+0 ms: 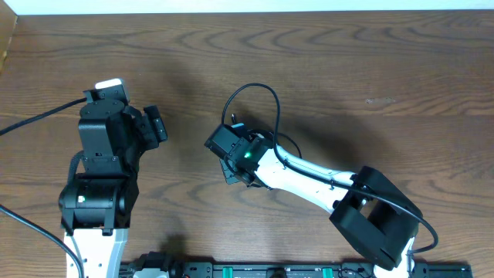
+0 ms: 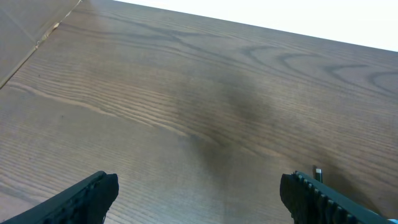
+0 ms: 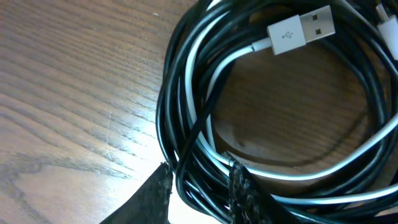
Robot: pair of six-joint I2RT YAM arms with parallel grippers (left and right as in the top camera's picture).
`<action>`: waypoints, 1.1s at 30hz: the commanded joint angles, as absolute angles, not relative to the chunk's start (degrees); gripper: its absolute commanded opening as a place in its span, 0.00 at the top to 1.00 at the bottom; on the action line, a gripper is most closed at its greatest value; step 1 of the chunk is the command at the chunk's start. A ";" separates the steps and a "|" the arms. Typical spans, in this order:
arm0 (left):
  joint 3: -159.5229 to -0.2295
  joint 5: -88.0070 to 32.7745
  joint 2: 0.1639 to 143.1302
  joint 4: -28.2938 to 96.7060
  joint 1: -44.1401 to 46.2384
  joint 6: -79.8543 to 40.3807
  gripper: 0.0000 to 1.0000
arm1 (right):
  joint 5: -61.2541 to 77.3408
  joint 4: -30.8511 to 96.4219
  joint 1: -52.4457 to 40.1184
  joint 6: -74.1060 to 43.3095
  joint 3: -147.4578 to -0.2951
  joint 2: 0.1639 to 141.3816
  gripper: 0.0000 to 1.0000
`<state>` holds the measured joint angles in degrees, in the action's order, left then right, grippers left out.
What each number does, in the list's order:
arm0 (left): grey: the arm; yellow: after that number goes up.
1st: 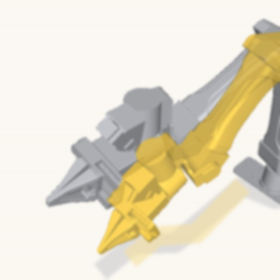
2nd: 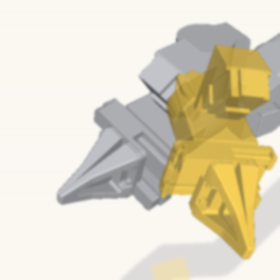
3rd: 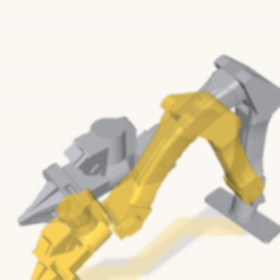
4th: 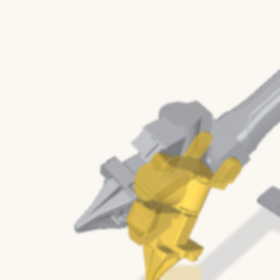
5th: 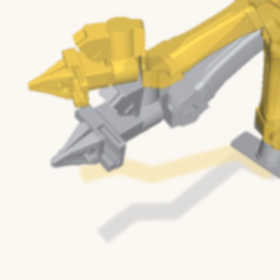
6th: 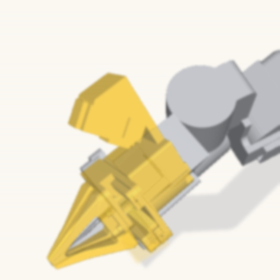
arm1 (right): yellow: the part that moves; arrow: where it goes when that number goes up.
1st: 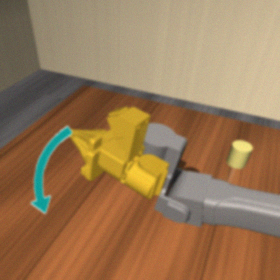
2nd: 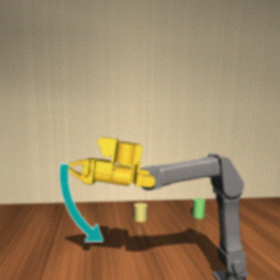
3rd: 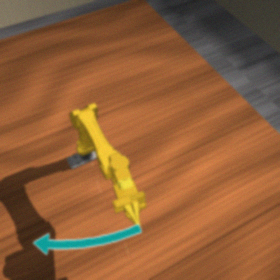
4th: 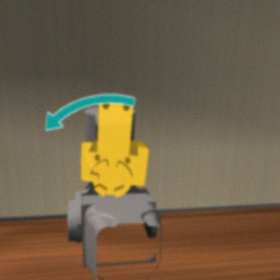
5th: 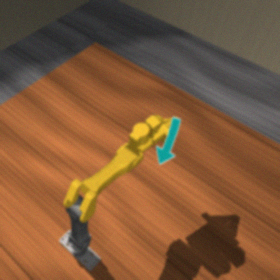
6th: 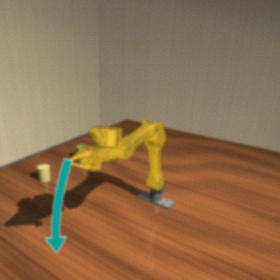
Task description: Untangle cables
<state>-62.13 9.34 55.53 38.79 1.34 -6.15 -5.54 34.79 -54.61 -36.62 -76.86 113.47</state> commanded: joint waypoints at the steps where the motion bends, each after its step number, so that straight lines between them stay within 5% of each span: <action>1: -63.02 9.45 55.72 38.79 1.43 -6.50 0.11 | -5.63 34.48 -54.78 -36.32 -76.75 113.80 0.72; 11: -63.02 9.43 55.72 38.79 1.43 -6.50 0.11 | -4.29 34.02 -54.81 -36.32 -76.75 115.90 0.75; 19: -63.02 9.43 55.72 38.79 1.43 -6.50 0.11 | -4.08 34.02 -54.81 -36.34 -76.75 116.16 0.99; 33: -63.02 9.43 55.72 38.79 1.43 -6.50 0.11 | -1.06 38.89 -54.78 -34.83 -78.65 112.77 0.99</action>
<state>-62.13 9.34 55.53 38.79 1.34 -6.15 -1.76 36.88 -54.61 -36.27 -77.12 114.98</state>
